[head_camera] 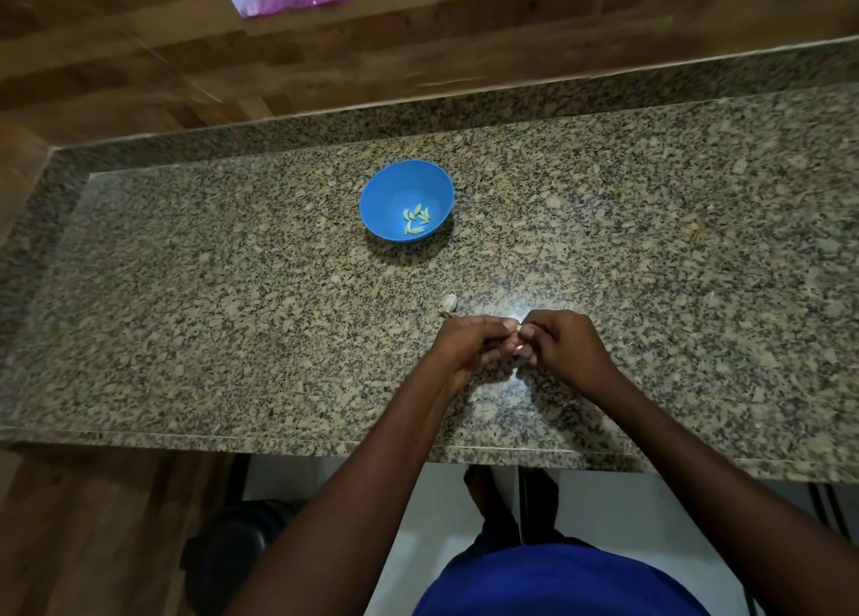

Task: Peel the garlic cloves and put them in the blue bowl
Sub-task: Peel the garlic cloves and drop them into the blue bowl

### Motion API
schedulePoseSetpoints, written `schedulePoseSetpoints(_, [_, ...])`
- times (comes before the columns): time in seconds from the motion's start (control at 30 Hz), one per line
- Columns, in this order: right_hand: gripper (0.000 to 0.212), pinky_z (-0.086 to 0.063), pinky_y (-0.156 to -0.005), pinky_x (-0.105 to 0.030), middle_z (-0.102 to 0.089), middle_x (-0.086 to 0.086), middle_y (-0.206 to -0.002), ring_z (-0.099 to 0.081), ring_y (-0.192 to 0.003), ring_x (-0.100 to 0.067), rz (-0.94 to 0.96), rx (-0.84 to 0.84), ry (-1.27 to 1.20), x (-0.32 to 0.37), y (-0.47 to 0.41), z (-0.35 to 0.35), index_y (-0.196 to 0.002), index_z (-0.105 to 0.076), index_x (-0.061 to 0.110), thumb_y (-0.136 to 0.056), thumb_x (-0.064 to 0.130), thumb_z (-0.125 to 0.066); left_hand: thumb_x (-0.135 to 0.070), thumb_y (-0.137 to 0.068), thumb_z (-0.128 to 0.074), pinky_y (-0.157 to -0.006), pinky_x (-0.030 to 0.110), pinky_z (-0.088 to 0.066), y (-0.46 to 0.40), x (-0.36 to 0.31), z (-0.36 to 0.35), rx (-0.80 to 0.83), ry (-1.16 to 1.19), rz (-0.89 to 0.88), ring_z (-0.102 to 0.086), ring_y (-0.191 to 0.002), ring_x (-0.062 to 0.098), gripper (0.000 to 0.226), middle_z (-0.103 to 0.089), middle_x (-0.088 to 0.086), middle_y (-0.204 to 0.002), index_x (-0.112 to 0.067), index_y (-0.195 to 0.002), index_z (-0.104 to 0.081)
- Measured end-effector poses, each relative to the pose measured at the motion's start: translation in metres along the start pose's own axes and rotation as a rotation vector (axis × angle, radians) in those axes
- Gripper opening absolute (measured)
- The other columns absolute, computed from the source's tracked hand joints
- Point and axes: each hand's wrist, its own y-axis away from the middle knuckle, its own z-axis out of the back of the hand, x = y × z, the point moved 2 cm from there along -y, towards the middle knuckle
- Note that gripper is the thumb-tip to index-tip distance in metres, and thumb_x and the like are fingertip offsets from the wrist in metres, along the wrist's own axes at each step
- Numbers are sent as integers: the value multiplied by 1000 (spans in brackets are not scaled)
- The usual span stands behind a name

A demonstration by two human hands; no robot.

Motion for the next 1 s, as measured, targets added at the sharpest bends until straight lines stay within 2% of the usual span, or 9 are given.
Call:
schedulePoseSetpoints(0.13, [20, -56, -56, -29, -71, 1, -58, -69, -53, -13, -172, 4, -199, -1, 2, 4, -76, -70, 10, -95, 11, -66, 0, -88, -74, -71, 28, -63, 3, 2, -2, -19, -146, -167, -72, -72, 23, 4, -74, 21, -86, 2, -90, -73])
schedulePoseSetpoints(0.23, [17, -54, -53, -24, -70, 3, -57, -68, -50, -9, -202, -16, -167, -3, 2, 4, -76, -69, 9, -92, 12, -70, 0, -87, -75, -83, 42, -63, 6, 3, -3, -48, -211, -231, -72, -78, 29, 1, -75, 24, -90, 0, -88, -75])
schedulePoseSetpoints(0.37, [13, -50, -48, -21, -69, -2, -57, -66, -48, -11, -281, 14, -298, -8, 4, 1, -83, -66, 1, -95, 4, -65, -1, -86, -75, -85, 46, -61, 4, 5, -4, -66, -241, -263, -73, -76, 28, 2, -76, 21, -85, -2, -88, -76])
schedulePoseSetpoints(0.43, [14, -52, -50, -23, -72, -8, -62, -66, -50, -14, -292, 27, -357, -5, 8, 5, -83, -65, -1, -94, 7, -68, -2, -86, -76, -84, 45, -62, 5, 5, -4, -52, -252, -270, -73, -75, 29, 3, -76, 21, -85, -1, -89, -76])
schedulePoseSetpoints(0.57, [13, -48, -49, -24, -70, -22, -70, -62, -53, -20, -380, 77, -587, 1, 11, 12, -81, -64, -5, -93, 0, -65, 3, -87, -73, -72, 29, -63, 7, 4, -5, -37, -185, -259, -73, -71, 23, 4, -74, 23, -84, 3, -91, -74])
schedulePoseSetpoints(0.73, [19, -43, -42, -19, -57, -7, -65, -51, -49, -11, -758, 185, -1016, 1, 8, 9, -83, -64, 0, -95, -1, -49, 4, -88, -71, -69, 27, -61, 6, 5, -7, -55, -215, -337, -72, -70, 22, 11, -75, 20, -84, 6, -99, -73])
schedulePoseSetpoints(0.83, [20, -42, -39, -16, -54, -5, -61, -49, -43, -8, -858, 212, -1141, 3, 10, 11, -84, -62, -2, -95, -2, -45, 5, -88, -71, -69, 26, -61, 5, 5, -8, -51, -215, -352, -71, -67, 20, 10, -75, 16, -80, 5, -97, -73])
schedulePoseSetpoints(0.9, [18, -44, -41, -20, -58, -8, -61, -51, -45, -12, -775, 135, -954, 4, 10, 11, -81, -63, -1, -93, -3, -50, 4, -88, -71, -69, 27, -62, 4, 7, -9, -65, -228, -327, -71, -67, 20, 9, -75, 16, -79, 5, -96, -74])
schedulePoseSetpoints(1.0, [19, -48, -54, -29, -66, -6, -61, -60, -54, -22, -324, -86, -150, 3, 8, 14, -68, -62, 10, -86, 5, -64, 5, -88, -71, -65, 25, -62, 5, 7, -12, -89, -182, -237, -70, -63, 19, 10, -72, 18, -75, 10, -96, -72])
